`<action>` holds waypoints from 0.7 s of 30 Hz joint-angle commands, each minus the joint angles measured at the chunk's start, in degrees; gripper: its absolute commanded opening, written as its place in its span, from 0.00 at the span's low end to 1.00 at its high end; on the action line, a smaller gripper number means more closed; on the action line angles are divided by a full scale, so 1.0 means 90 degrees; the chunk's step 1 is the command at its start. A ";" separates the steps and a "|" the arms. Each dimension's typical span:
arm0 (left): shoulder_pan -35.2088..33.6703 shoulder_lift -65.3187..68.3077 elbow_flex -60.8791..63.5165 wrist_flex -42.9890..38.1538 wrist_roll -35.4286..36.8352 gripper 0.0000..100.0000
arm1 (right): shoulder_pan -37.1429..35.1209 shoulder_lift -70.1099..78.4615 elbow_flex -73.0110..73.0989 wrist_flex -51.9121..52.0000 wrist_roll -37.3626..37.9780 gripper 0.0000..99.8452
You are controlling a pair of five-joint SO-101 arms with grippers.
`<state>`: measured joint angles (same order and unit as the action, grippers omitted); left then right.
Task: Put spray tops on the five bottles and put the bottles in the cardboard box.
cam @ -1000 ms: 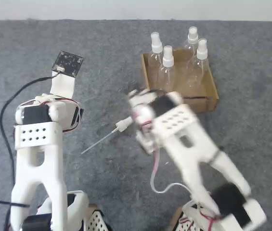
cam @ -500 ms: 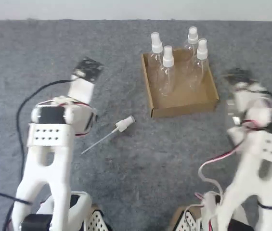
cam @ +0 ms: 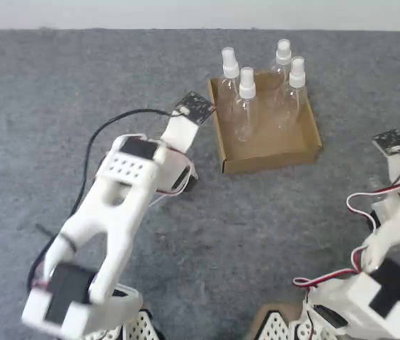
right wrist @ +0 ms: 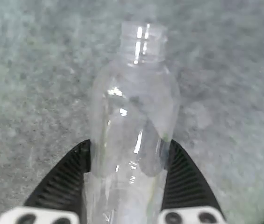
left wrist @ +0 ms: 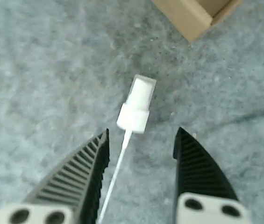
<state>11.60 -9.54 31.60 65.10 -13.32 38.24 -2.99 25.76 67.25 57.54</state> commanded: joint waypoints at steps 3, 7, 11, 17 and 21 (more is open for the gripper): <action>0.0000 0.1465 -0.1187 -0.0586 0.0010 0.21 | 0.0171 0.0249 -0.0049 -0.0190 0.0322 0.02; 0.0039 0.2305 -0.1656 -0.0801 0.0010 0.21 | 0.0288 0.0298 -0.0049 -0.0190 0.0527 0.02; 0.0029 0.2882 -0.2046 -0.0772 -0.0147 0.21 | 0.0366 0.0317 -0.0049 -0.0190 0.0606 0.02; 0.0000 0.3321 -0.2105 -0.0762 -0.0156 0.13 | 0.0366 0.0317 -0.0049 -0.0190 0.0606 0.02; -0.0010 0.3350 -0.2105 -0.0762 -0.0137 0.09 | 0.0366 0.0317 -0.0049 -0.0190 0.0606 0.02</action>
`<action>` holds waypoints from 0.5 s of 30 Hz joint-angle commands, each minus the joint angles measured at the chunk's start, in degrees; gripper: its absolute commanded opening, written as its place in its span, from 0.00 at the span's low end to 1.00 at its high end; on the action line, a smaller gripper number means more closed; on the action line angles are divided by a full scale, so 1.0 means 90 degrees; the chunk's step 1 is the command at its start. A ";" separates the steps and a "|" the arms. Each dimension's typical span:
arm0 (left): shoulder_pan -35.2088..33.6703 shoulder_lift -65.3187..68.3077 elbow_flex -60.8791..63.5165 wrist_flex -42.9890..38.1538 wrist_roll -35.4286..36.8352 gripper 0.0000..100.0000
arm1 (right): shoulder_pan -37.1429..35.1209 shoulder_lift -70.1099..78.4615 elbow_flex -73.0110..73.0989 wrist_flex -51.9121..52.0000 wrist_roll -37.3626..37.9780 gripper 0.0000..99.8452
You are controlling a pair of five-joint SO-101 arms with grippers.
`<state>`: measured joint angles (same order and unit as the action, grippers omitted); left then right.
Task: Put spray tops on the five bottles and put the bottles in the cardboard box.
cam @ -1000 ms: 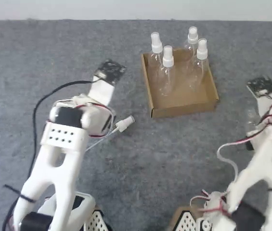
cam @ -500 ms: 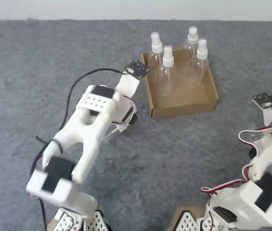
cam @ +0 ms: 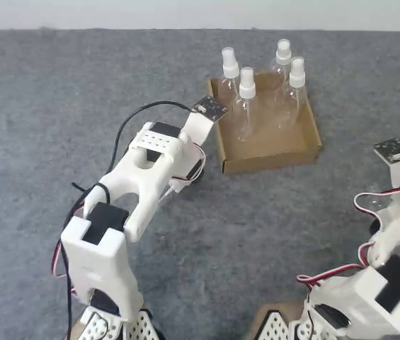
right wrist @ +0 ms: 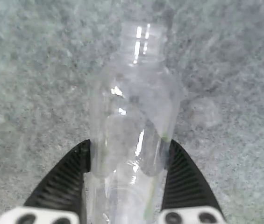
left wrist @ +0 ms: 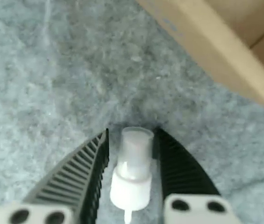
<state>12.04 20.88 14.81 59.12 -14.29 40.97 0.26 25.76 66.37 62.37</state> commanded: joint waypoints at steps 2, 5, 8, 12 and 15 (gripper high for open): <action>-0.0059 -0.0059 -0.0298 0.0049 -0.0020 0.04 | 0.0063 -0.0044 -0.0049 -0.0093 0.0068 0.02; -0.0068 -0.0430 -0.0513 0.0537 0.0020 0.01 | 0.0054 -0.0044 -0.0049 -0.0093 0.0068 0.02; -0.0068 -0.1289 -0.0552 0.0918 0.0361 0.01 | 0.0034 -0.0103 -0.0059 -0.0093 0.0068 0.02; -0.0059 -0.2813 -0.0298 0.1407 0.0762 0.01 | 0.0024 -0.0112 -0.0088 -0.0093 0.0049 0.02; -0.0059 -0.3995 0.0259 0.1504 0.1055 0.01 | 0.0024 -0.0112 -0.0088 -0.0054 0.0029 0.02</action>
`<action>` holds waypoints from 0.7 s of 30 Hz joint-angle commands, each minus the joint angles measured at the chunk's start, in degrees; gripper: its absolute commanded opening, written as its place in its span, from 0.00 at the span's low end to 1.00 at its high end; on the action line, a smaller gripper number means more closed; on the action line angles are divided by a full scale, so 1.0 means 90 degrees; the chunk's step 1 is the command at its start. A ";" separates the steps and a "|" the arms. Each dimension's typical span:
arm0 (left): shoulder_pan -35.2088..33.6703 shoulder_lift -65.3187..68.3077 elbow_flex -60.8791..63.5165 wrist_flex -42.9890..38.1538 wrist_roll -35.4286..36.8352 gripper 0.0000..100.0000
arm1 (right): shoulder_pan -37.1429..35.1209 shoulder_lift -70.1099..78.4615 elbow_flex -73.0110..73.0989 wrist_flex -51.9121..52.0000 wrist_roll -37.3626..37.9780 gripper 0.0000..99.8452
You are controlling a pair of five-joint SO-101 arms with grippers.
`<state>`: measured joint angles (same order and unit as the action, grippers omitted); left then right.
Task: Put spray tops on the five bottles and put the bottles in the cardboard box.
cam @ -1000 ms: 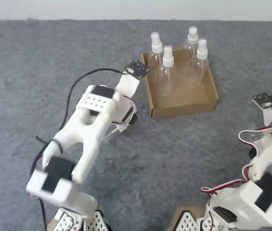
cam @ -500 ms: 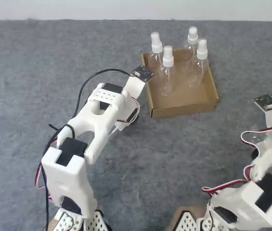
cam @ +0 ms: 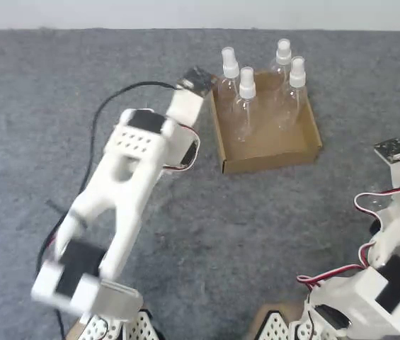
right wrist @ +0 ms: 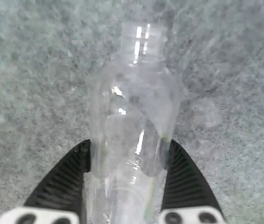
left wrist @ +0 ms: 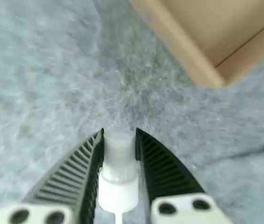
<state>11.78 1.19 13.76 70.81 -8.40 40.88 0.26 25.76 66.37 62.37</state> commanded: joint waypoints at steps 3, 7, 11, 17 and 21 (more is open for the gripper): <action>-0.0029 -0.2872 0.1177 0.0147 0.0508 0.01 | 0.0034 -0.0103 -0.0068 -0.0034 -0.0059 0.02; -0.0107 -0.4024 0.2320 -0.0234 0.0508 0.01 | 0.0044 -0.0112 -0.0078 -0.0034 -0.0352 0.10; -0.0420 -0.4796 0.3355 -0.0889 0.0508 0.01 | -0.0063 -0.0112 -0.0117 -0.0024 -0.0381 0.24; -0.0625 -0.5206 0.4645 -0.1973 0.0518 0.01 | -0.0542 -0.0093 -0.0645 0.0659 -0.0694 0.34; -0.0645 -0.5206 0.4772 -0.2032 0.0518 0.01 | -0.0874 -0.0044 -0.1201 0.0786 -0.1094 0.34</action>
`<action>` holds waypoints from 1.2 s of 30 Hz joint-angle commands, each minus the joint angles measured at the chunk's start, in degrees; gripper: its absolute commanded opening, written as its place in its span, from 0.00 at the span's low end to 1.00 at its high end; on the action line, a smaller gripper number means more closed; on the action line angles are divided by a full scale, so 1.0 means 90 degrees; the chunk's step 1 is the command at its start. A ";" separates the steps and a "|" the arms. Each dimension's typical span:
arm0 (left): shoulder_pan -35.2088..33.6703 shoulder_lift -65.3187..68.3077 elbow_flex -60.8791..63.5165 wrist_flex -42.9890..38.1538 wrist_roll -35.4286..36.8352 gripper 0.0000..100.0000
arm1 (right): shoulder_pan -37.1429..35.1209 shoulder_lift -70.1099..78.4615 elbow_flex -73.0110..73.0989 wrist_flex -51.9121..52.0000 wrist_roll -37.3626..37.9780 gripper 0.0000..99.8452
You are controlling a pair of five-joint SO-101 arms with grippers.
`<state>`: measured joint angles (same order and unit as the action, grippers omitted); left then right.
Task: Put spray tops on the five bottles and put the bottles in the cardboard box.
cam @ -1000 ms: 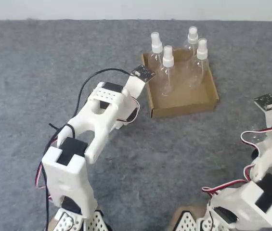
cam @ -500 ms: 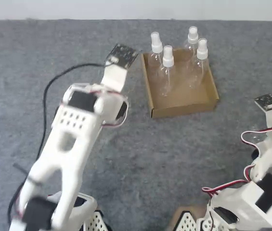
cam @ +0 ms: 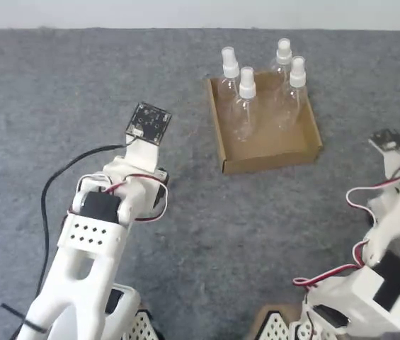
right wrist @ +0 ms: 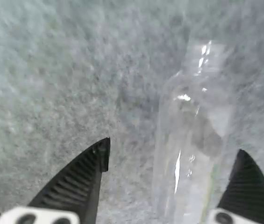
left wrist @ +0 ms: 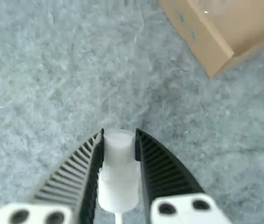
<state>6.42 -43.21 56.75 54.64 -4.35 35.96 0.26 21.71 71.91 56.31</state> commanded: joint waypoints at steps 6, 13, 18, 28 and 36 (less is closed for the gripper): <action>-0.0049 -0.0274 0.0024 -0.0234 0.0068 0.01 | -0.0376 0.0151 -0.1241 0.0200 -0.0225 0.34; -0.0049 -0.0264 0.0034 -0.0234 0.0068 0.01 | -0.0308 0.1294 -0.1778 0.0571 0.0586 0.28; -0.0029 -0.0264 0.0034 -0.0234 0.0068 0.01 | -0.0259 0.1919 -0.2032 0.0327 0.0567 0.28; -0.0010 -0.0264 0.0112 -0.0254 0.0068 0.01 | -0.0034 0.2408 -0.2755 0.0405 0.0234 0.01; -0.0020 -0.0322 0.0015 -0.0332 0.0244 0.01 | -0.0552 0.1822 -0.3536 0.1441 -0.0527 0.01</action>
<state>6.24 -43.65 58.15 52.97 -4.35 34.99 23.21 -6.24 80.79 55.43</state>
